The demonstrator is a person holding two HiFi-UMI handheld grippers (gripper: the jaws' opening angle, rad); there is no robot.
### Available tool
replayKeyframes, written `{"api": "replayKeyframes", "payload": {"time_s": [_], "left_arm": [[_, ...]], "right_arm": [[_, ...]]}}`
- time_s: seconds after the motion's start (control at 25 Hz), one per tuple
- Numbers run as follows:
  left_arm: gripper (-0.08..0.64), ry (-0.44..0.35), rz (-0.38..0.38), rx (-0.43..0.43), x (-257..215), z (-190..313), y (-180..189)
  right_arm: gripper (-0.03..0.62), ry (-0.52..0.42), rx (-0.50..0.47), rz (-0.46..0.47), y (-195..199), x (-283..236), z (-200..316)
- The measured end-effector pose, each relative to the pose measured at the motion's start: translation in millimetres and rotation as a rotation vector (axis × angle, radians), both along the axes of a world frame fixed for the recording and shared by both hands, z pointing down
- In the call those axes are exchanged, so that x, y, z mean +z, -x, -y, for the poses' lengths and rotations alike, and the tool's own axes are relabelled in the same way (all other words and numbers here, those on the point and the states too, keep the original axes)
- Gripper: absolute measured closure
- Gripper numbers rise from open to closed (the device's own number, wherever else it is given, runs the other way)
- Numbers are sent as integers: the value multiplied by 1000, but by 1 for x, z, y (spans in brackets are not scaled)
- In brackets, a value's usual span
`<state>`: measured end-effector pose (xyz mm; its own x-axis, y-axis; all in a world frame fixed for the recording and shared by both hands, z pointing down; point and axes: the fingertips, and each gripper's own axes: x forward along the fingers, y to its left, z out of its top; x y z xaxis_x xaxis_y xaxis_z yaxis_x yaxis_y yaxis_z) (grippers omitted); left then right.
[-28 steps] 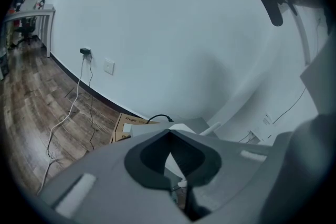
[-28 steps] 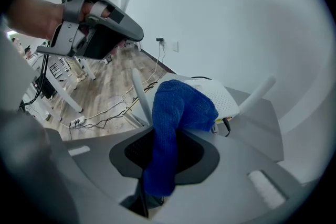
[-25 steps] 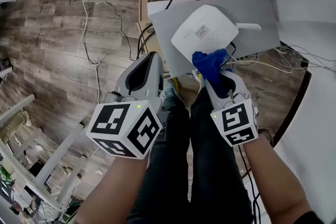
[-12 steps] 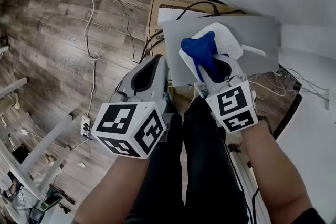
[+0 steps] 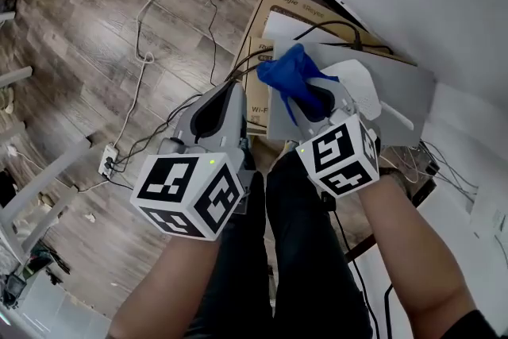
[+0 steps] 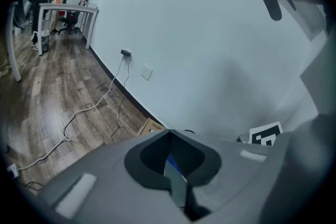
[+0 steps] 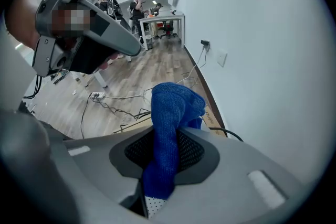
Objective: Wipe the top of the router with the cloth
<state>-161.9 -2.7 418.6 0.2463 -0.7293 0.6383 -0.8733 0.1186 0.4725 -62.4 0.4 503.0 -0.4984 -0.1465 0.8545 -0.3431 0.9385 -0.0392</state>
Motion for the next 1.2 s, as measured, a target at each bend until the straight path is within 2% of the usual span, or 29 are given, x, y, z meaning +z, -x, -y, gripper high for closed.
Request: {"api": "replayKeyframes", "payload": {"time_s": [0.2, 0.32, 0.48, 0.76, 1.0, 1.2], "left_arm": [[560, 13, -7, -20, 3, 0, 0], [560, 13, -6, 0, 4, 8, -6], [560, 20, -8, 60, 7, 22, -22], [560, 7, -11, 198, 6, 55, -65], [560, -1, -22, 321, 6, 65, -109], [560, -6, -25, 394, 6, 59, -127]], "right_arm": [[479, 21, -63, -18, 8, 3, -3], [479, 17, -30, -25, 5, 6, 6], [479, 13, 73, -33, -15, 8, 22], [479, -39, 292, -61, -77, 3, 55], [479, -36, 454, -70, -125, 1, 46], [479, -26, 552, -72, -144, 0, 19]]}}
